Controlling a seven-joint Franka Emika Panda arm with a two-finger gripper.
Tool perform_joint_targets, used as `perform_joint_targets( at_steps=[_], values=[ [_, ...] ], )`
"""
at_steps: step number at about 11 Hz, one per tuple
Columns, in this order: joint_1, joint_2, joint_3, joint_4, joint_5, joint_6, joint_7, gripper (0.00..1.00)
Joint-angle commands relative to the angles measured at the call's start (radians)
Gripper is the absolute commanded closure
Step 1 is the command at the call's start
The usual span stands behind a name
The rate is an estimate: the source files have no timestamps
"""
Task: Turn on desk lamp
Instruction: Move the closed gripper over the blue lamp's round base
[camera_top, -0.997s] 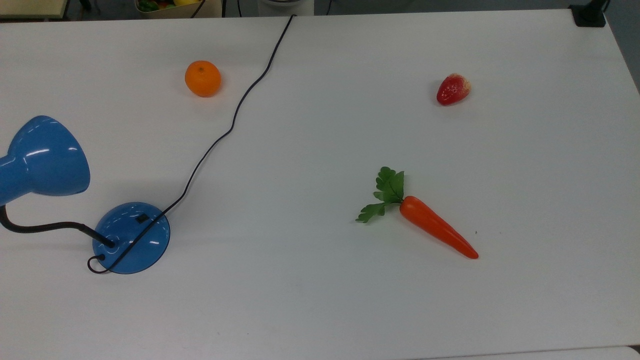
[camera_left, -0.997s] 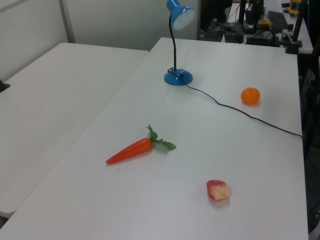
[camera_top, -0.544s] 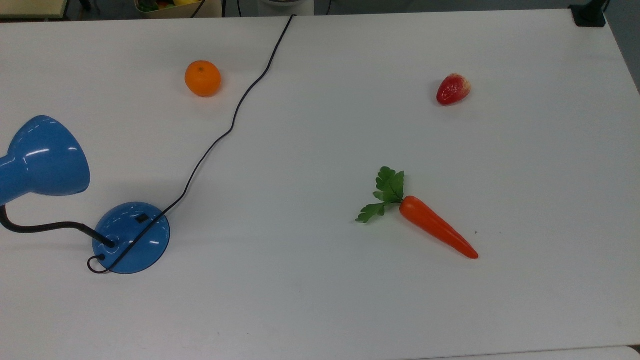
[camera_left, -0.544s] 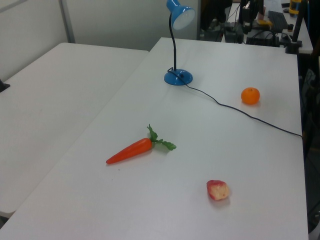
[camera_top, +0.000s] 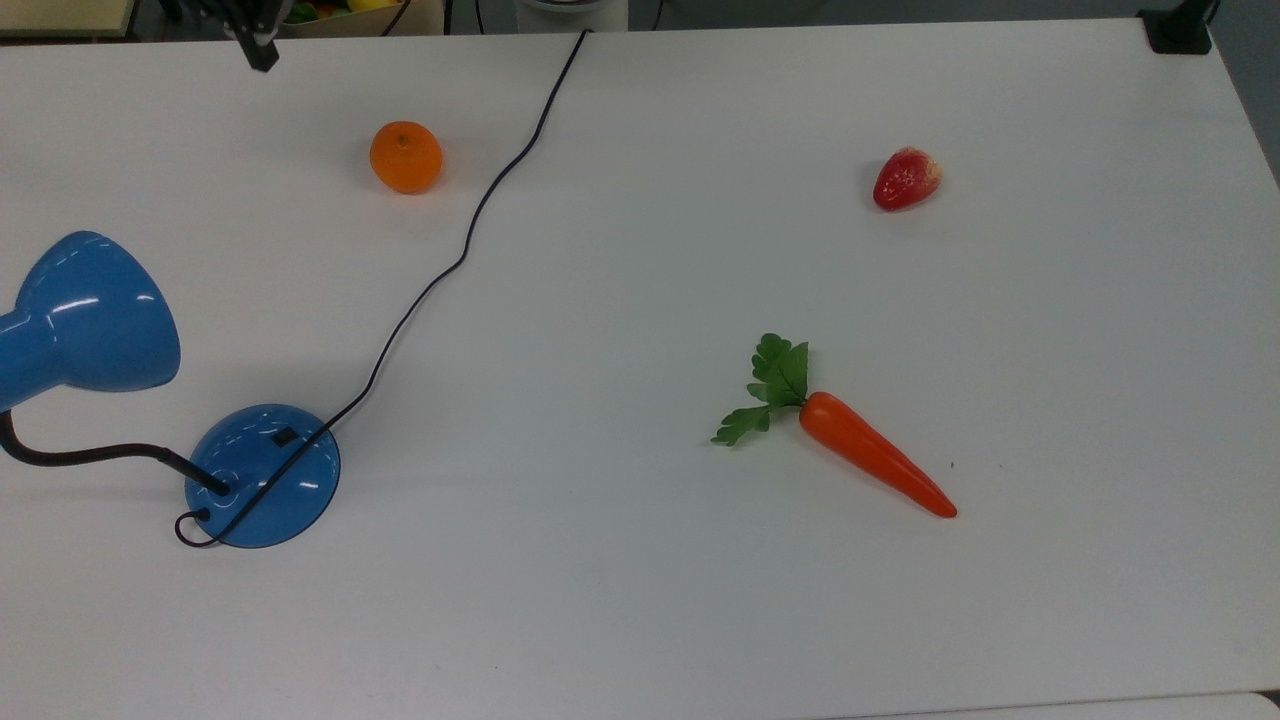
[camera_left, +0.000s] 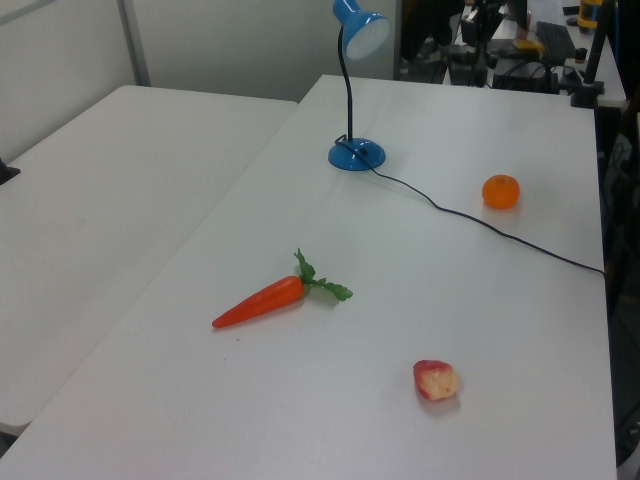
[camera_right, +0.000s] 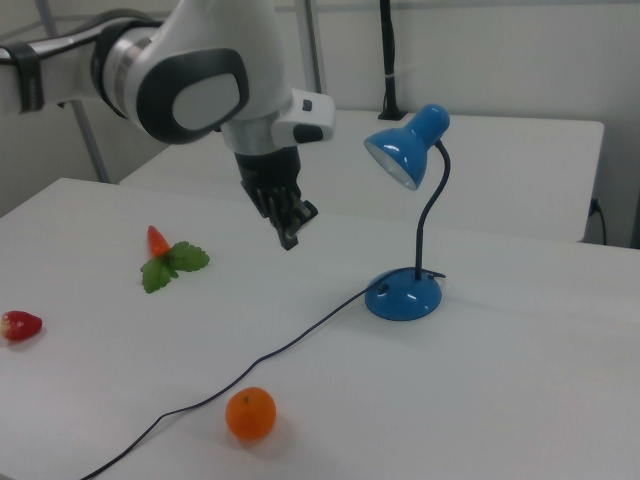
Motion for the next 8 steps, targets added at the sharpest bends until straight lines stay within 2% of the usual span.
perform_joint_targets(
  at_steps=[1, 6, 8],
  values=[
    [0.002, 0.065, 0.002, -0.01, 0.021, 0.139, 0.077, 0.98],
    [0.019, 0.169, 0.004, -0.009, 0.021, 0.289, 0.122, 0.98],
    [0.052, 0.214, 0.002, -0.009, 0.019, 0.356, 0.198, 0.98]
  ],
)
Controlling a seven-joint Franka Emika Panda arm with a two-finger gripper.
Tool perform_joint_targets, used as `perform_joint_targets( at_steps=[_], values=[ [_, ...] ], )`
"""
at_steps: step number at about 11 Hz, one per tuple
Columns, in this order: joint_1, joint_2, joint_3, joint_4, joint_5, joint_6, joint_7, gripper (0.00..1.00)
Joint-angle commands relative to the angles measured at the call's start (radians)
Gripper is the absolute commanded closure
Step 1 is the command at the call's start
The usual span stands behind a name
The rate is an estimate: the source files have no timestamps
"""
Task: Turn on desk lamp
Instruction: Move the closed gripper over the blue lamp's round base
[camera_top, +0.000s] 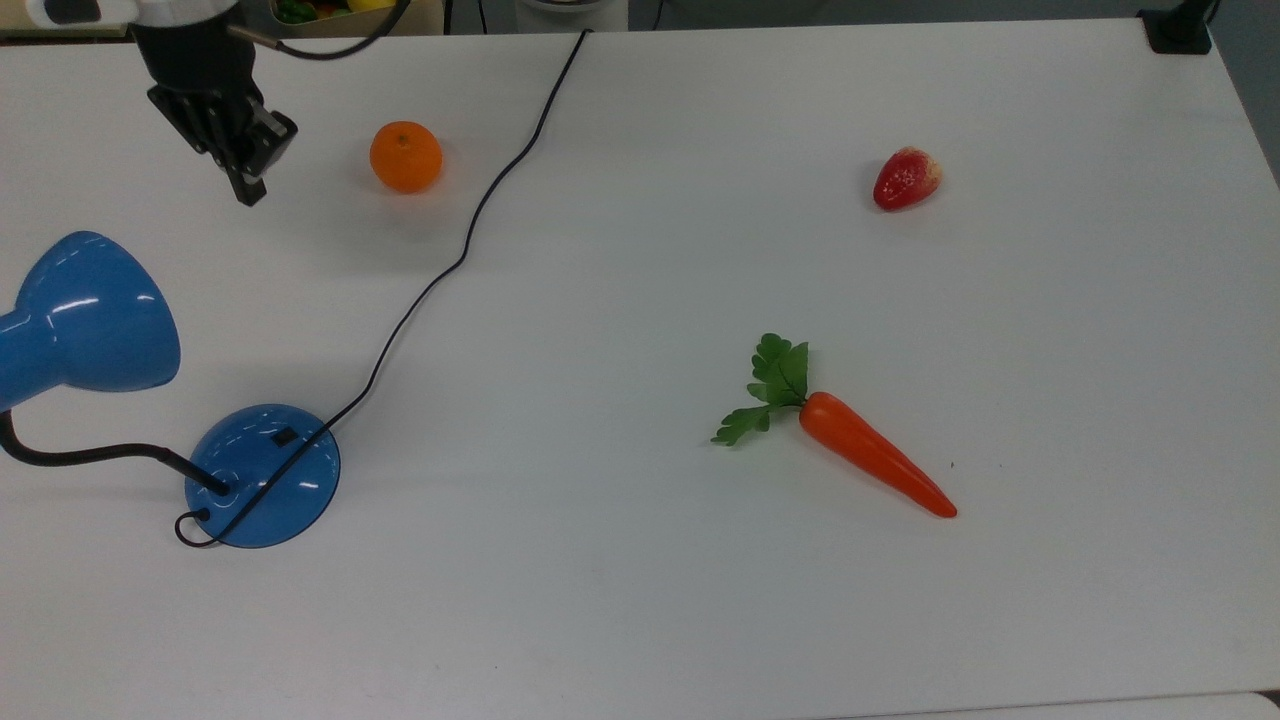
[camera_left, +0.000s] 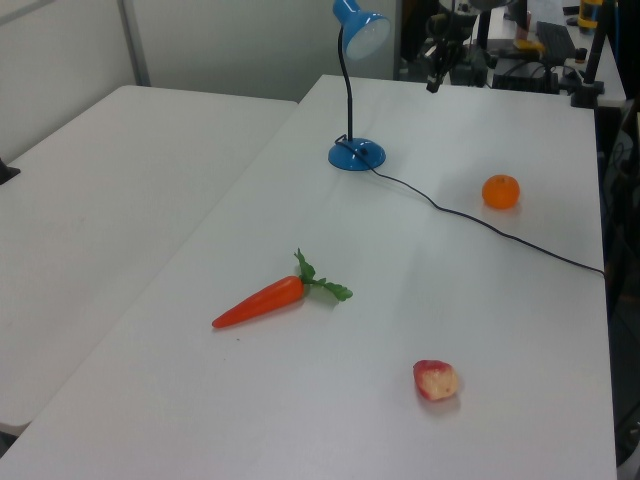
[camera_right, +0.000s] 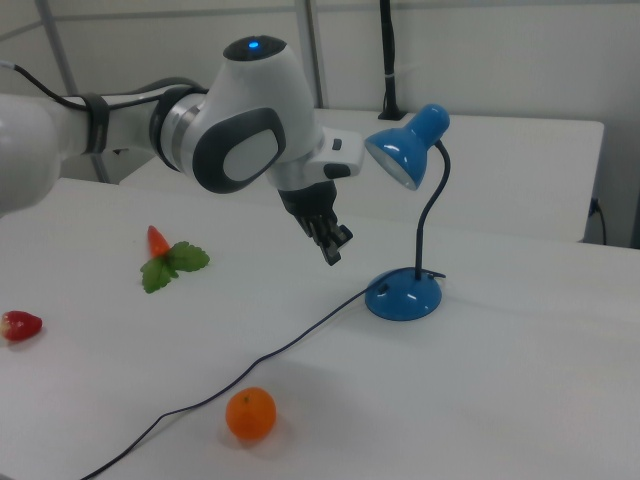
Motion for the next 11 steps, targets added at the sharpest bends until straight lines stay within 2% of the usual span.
perform_joint_targets(
  at_steps=[1, 3, 6, 11],
  values=[
    [0.05, 0.072, 0.0, -0.004, 0.018, 0.127, 0.116, 0.98],
    [0.067, 0.124, -0.001, -0.002, 0.015, 0.233, 0.182, 0.98],
    [0.07, 0.167, 0.0, 0.006, 0.015, 0.253, 0.184, 0.98],
    [0.07, 0.245, 0.002, 0.015, 0.018, 0.431, 0.208, 0.98]
  ],
)
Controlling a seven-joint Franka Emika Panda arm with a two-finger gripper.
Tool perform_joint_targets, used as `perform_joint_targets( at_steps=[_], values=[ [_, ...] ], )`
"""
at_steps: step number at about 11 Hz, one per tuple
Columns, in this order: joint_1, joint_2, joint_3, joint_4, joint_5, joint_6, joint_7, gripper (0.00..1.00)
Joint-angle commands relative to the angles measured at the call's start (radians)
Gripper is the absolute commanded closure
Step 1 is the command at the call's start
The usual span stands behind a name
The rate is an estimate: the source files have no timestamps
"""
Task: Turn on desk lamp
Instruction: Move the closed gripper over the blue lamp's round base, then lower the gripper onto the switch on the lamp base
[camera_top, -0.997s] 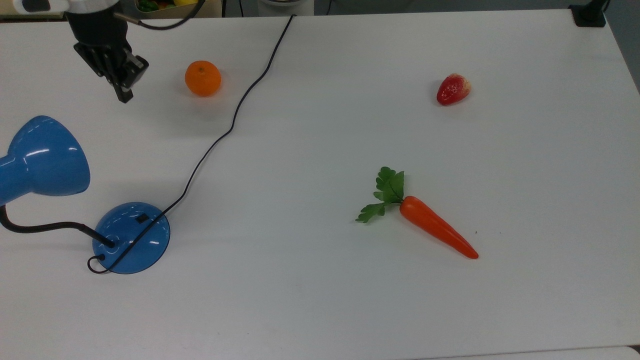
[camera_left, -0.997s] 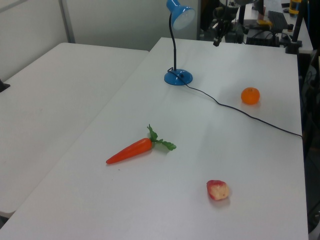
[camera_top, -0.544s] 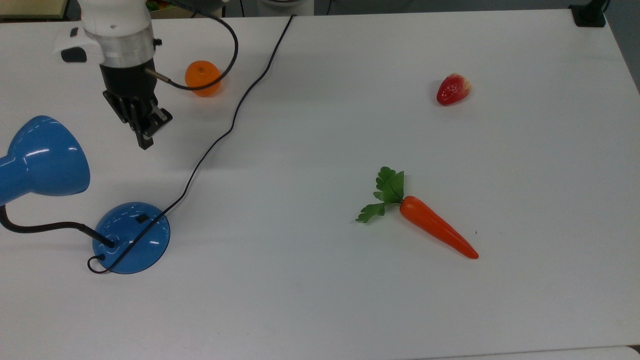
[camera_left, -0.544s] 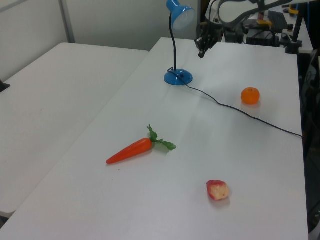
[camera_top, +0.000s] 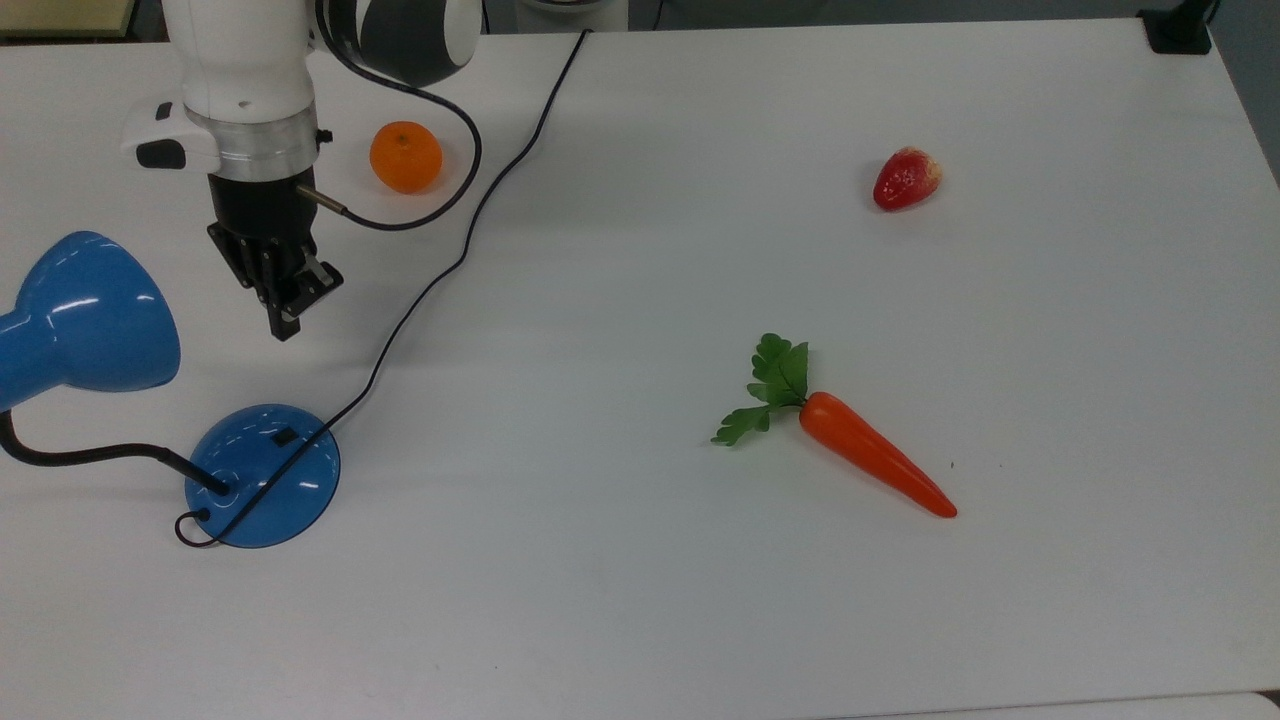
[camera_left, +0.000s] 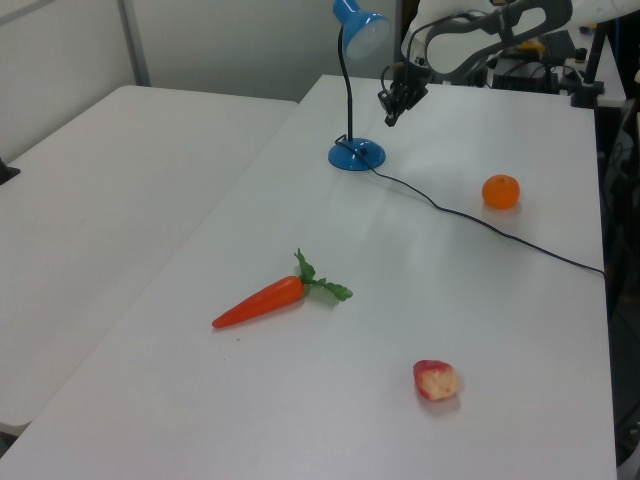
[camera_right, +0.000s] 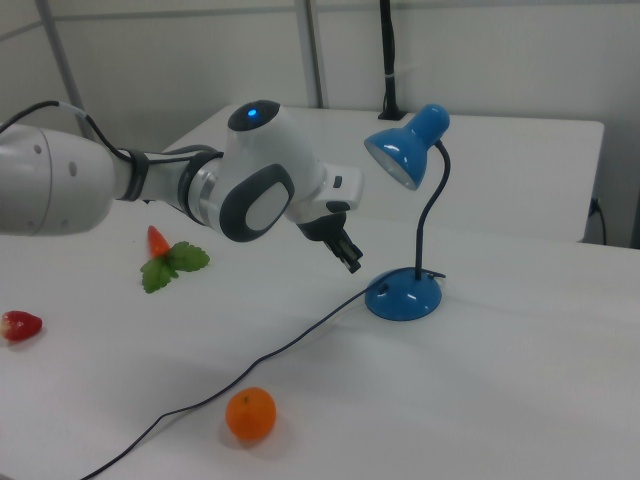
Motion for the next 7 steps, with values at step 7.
perform_joint_targets(
  at_steps=[7],
  values=[
    [-0.006, 0.174, 0.001, 0.074, 0.023, 0.183, 0.035, 1.0]
  ],
)
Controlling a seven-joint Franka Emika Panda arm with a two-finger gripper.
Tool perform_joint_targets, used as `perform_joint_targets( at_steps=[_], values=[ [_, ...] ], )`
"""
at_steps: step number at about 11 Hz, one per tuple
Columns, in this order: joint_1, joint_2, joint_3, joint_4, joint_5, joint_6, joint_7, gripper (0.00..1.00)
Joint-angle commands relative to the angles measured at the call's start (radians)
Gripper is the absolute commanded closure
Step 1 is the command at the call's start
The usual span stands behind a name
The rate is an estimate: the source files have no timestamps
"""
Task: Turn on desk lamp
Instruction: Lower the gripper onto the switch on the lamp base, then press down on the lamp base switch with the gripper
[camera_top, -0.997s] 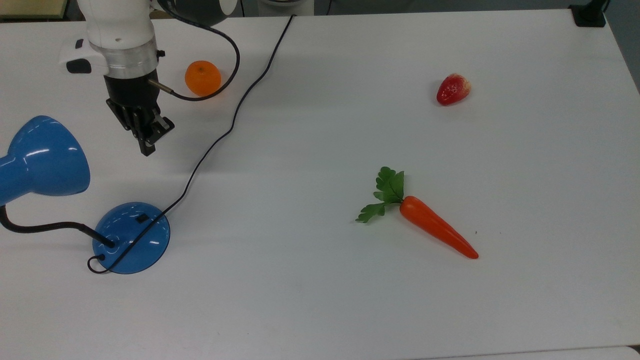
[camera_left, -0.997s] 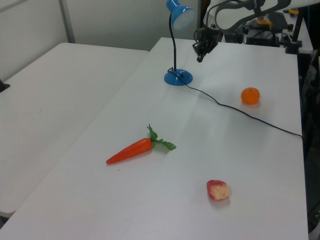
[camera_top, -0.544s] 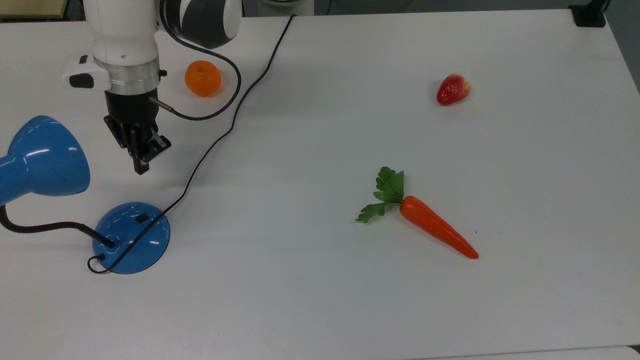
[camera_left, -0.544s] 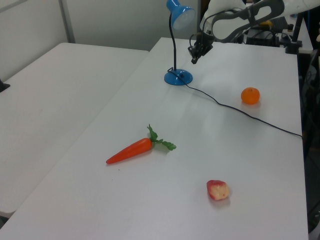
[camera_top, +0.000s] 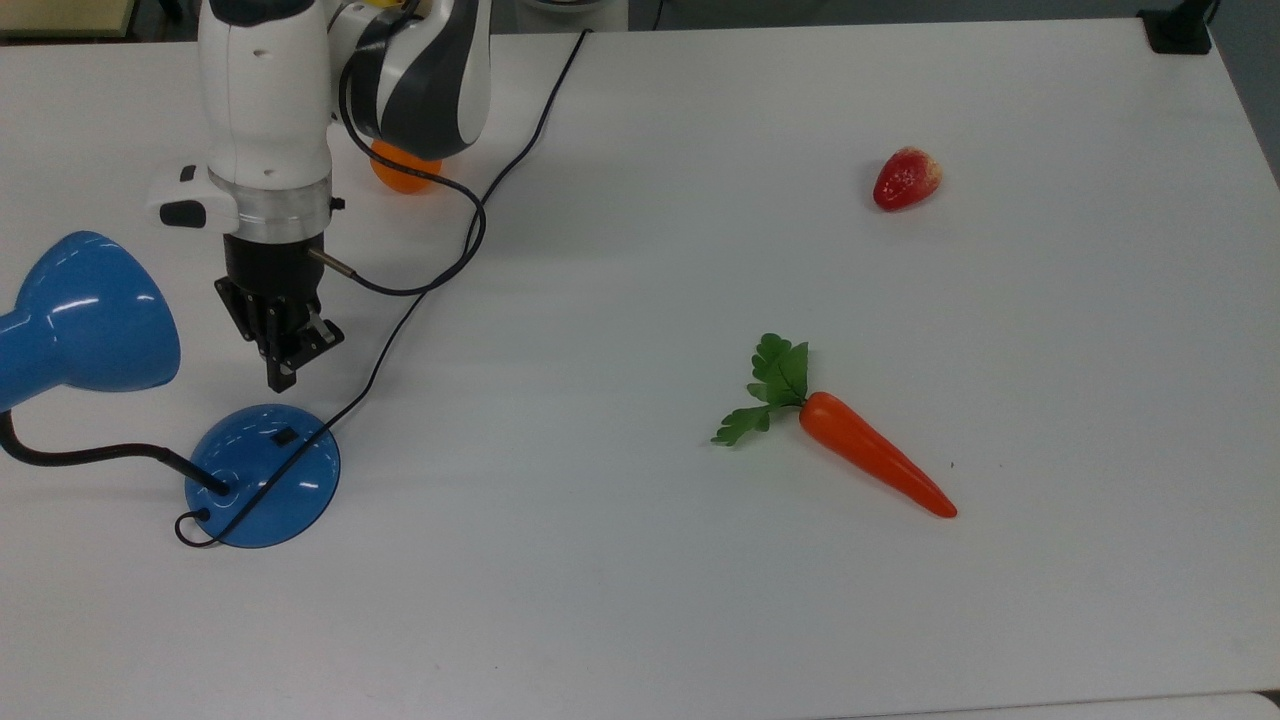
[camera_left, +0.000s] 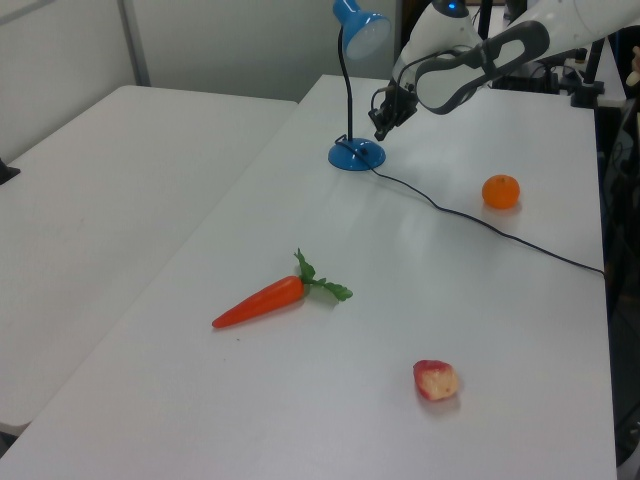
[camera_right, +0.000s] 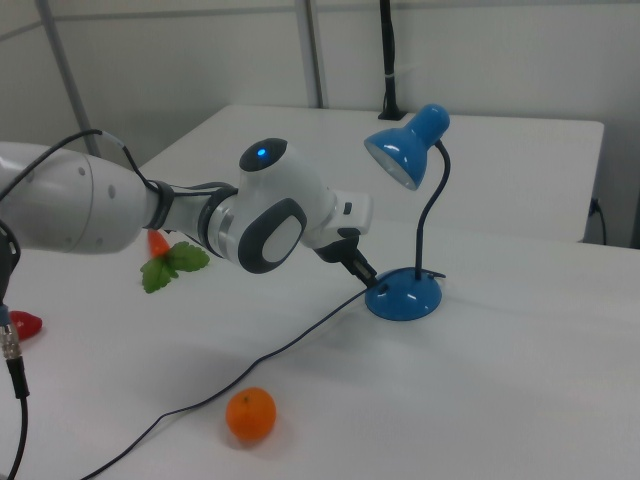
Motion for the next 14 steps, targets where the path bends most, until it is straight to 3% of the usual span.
perform_joint_targets(
  at_steps=[1, 6, 14],
  values=[
    [-0.002, 0.056, -0.001, 0.06, 0.023, 0.028, 0.013, 1.0],
    [-0.001, 0.109, -0.001, 0.074, 0.055, 0.125, 0.015, 1.0],
    [0.001, 0.152, -0.001, 0.114, 0.058, 0.128, 0.053, 1.0]
  ],
)
